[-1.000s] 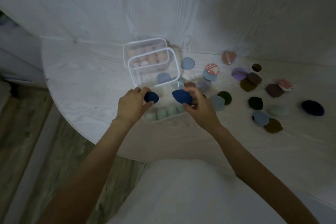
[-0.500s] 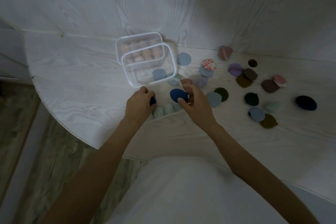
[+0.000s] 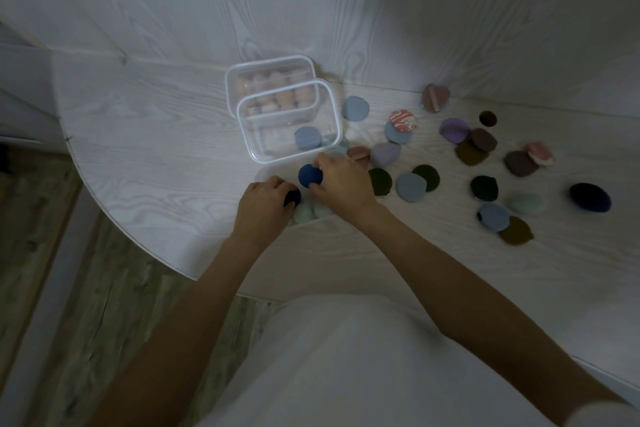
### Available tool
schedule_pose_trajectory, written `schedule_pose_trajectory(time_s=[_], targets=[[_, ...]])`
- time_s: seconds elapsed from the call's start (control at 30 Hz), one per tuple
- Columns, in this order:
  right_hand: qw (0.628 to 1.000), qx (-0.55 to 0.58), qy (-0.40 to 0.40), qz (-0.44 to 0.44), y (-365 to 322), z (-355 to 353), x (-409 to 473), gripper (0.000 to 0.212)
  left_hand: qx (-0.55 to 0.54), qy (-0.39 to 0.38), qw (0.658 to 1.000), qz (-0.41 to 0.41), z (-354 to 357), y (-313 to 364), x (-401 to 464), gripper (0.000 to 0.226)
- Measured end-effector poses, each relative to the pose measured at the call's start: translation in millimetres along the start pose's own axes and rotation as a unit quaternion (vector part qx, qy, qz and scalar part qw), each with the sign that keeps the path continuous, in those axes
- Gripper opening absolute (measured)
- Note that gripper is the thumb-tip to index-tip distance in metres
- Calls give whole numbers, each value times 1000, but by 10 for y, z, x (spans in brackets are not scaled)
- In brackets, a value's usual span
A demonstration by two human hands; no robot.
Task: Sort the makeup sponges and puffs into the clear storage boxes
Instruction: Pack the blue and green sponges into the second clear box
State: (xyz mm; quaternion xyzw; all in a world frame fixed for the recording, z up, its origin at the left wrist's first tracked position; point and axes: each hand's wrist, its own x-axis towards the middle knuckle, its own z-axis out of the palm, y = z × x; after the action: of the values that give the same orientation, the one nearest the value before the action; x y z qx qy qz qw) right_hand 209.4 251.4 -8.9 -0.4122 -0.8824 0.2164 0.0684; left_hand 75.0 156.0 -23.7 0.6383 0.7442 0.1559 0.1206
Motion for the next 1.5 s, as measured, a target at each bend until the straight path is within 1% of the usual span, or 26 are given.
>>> schedule_pose_trajectory(time_s=[0.07,0.1,0.23,0.3,0.4,0.47,0.53,0.63,0.7,0.73,0.77,0.8,0.87,0.97,1.03,1.1,1.13,1.2,1.27,1.37,1.43,1.47,1.5], targets=[[996,-82,-13,-19,-28,51,0,20,-15,2,1000,-5,-11,-12,-14,18],[995,-97,-20,-21,-33,66,-17,20,-21,0,1000,-9,-7,-20,-15,19],[993,-113,-20,-27,-47,77,-66,21,-28,-11,999,-20,46,-56,-17,20],[989,-138,-40,-33,-40,87,-63,21,-32,-13,999,-21,75,-62,-18,18],[990,-127,-59,-18,-12,100,-62,30,-36,-18,999,-21,82,-59,-11,18],[994,-100,-42,-9,12,102,-79,32,-36,-13,999,-21,63,-29,-16,18],[998,-57,-22,-8,45,86,-106,29,-33,8,999,-3,35,29,-30,19],[999,15,14,-30,113,-64,-228,24,-33,55,997,42,-35,226,-31,28],[996,36,68,-41,225,-227,-397,22,-61,98,990,77,-50,445,-12,30],[994,37,102,-29,313,-326,-518,21,-79,122,984,100,-29,586,14,29],[992,33,119,-3,428,-421,-653,18,-94,137,978,123,12,735,42,27],[992,28,121,35,560,-499,-791,16,-108,135,975,142,66,880,73,26],[985,28,106,131,884,-679,-1120,17,-129,80,973,173,224,1207,154,25],[963,4,101,248,1480,-932,-1616,20,-109,-41,975,190,535,1676,256,27],[951,-10,96,294,1877,-1053,-1857,20,-66,-109,973,192,763,1928,310,34],[942,-38,114,314,2290,-1151,-2018,22,-1,-155,972,179,984,2129,359,43],[938,-64,122,319,2484,-1183,-2060,26,31,-169,972,164,1064,2194,376,47],[931,-110,132,323,2870,-1217,-2057,34,75,-172,973,132,1182,2284,388,50],[925,-121,135,333,3151,-1212,-1974,41,84,-172,975,117,1236,2291,351,50],[925,-73,99,359,3434,-1165,-1863,50,72,-173,976,109,1273,2237,280,49],[924,-32,83,373,3542,-1122,-1834,50,57,-170,978,102,1269,2177,269,48],[926,-15,92,367,3577,-1113,-1844,49,47,-170,979,98,1265,2169,254,47],[927,4,119,356,3571,-1124,-1859,48,34,-170,980,99,1253,2155,257,46]])
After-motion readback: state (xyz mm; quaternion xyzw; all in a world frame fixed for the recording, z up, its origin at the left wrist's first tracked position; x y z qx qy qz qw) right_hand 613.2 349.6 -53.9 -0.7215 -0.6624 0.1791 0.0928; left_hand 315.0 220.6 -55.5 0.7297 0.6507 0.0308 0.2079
